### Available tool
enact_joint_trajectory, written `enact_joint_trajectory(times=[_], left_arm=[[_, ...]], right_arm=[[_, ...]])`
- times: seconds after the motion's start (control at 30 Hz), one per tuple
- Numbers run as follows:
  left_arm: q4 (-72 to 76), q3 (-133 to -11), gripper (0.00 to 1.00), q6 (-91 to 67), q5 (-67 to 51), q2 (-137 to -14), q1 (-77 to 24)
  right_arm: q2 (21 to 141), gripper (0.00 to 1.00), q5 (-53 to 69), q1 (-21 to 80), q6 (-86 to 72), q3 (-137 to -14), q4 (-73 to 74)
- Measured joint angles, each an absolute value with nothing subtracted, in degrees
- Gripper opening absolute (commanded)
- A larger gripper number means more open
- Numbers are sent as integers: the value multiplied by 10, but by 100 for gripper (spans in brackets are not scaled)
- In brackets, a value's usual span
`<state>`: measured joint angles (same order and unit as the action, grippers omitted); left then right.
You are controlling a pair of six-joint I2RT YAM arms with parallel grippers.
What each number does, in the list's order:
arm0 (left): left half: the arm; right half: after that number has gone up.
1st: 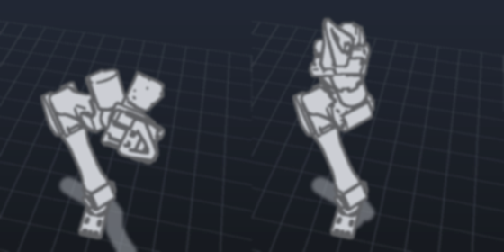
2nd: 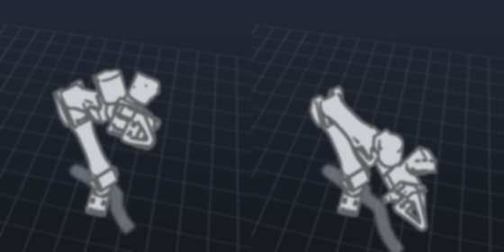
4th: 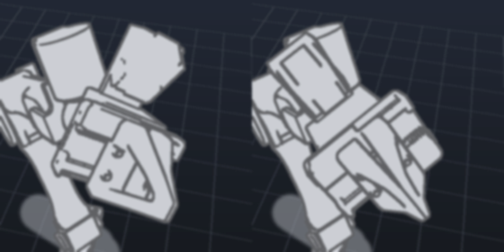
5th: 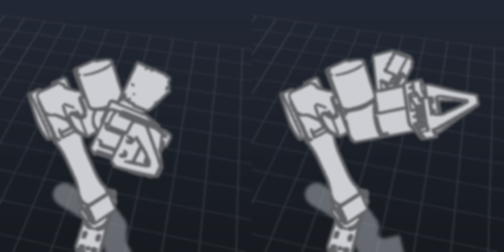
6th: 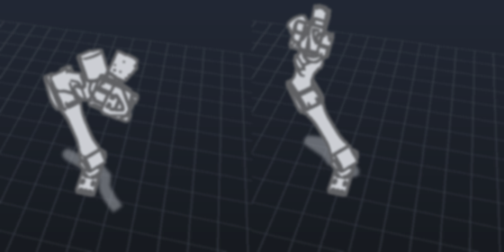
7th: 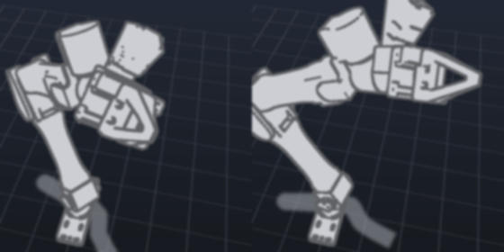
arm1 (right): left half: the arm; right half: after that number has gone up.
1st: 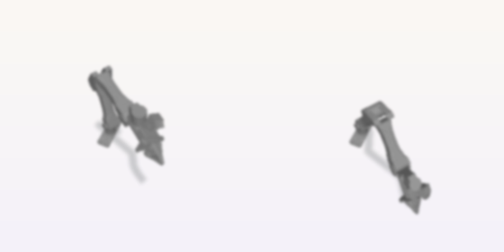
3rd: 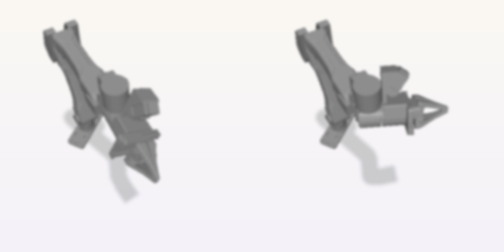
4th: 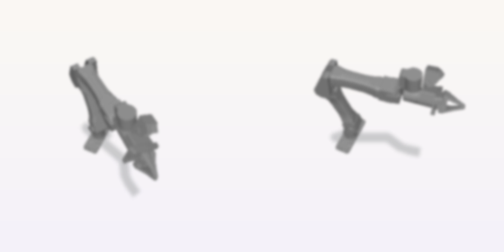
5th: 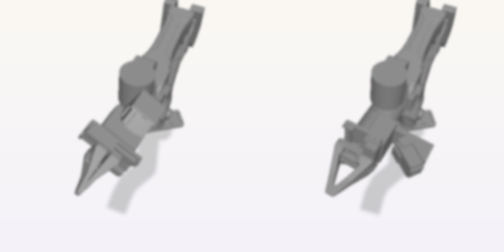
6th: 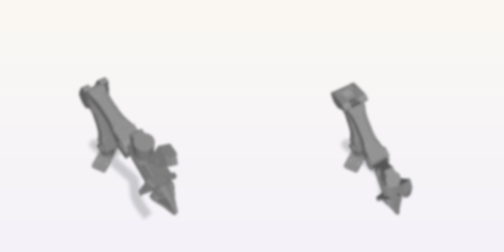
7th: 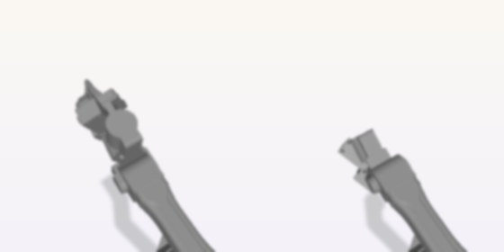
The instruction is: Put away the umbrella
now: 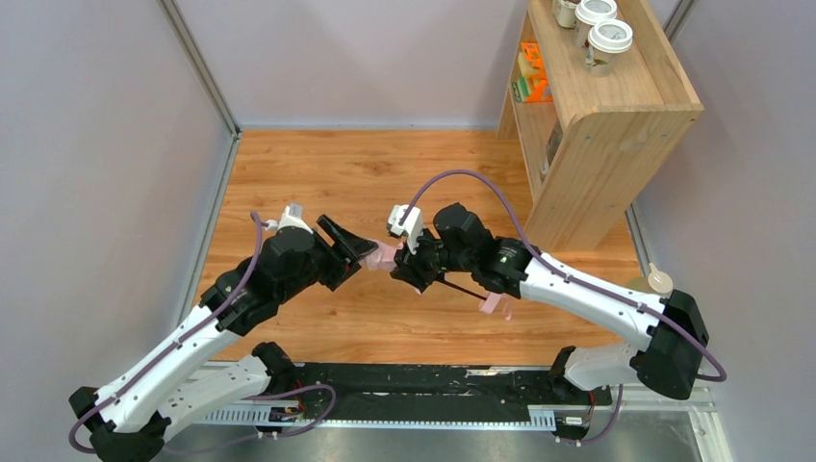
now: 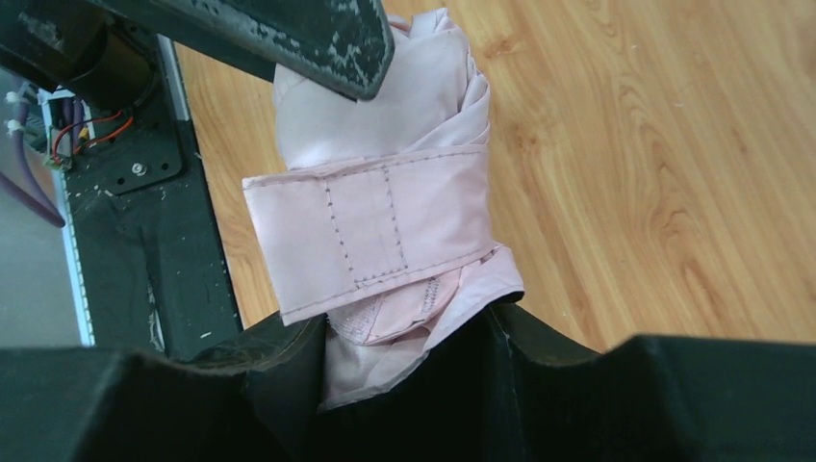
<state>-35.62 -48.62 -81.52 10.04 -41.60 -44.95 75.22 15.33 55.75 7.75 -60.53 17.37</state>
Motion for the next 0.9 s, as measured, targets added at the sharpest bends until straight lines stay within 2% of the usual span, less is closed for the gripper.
enact_joint_trajectory(times=[0.2, 0.5, 0.53, 0.63, 0.7, 0.73, 0.8, 0.83, 0.87, 0.9], left_arm=[[-408, -552, 75, -768, 112, -458, -450], [-279, -466, 74, -797, 79, -444, -450], [-262, -458, 69, -802, 74, -445, -450], [-211, -437, 34, -815, 57, -453, -450], [-198, -432, 18, -810, 57, -447, -450], [-196, -431, 15, -810, 60, -443, -450], [-191, -427, 8, -798, 70, -428, -450], [-194, -427, 4, -784, 77, -421, -450], [-196, -426, 1, -769, 82, -417, -450], [-201, -429, 0, -743, 91, -412, -453]], right_arm=[[740, 0, 122, 560, 90, -624, 185], [730, 0, 126, 573, 70, -625, 186], [731, 0, 130, 575, 65, -625, 183], [731, 0, 142, 580, 52, -625, 173], [732, 3, 146, 580, 48, -625, 170], [734, 15, 147, 580, 48, -625, 165], [738, 49, 147, 581, 47, -625, 156], [740, 66, 147, 583, 46, -625, 151], [740, 88, 144, 584, 43, -625, 149], [740, 100, 140, 585, 33, -625, 150]])
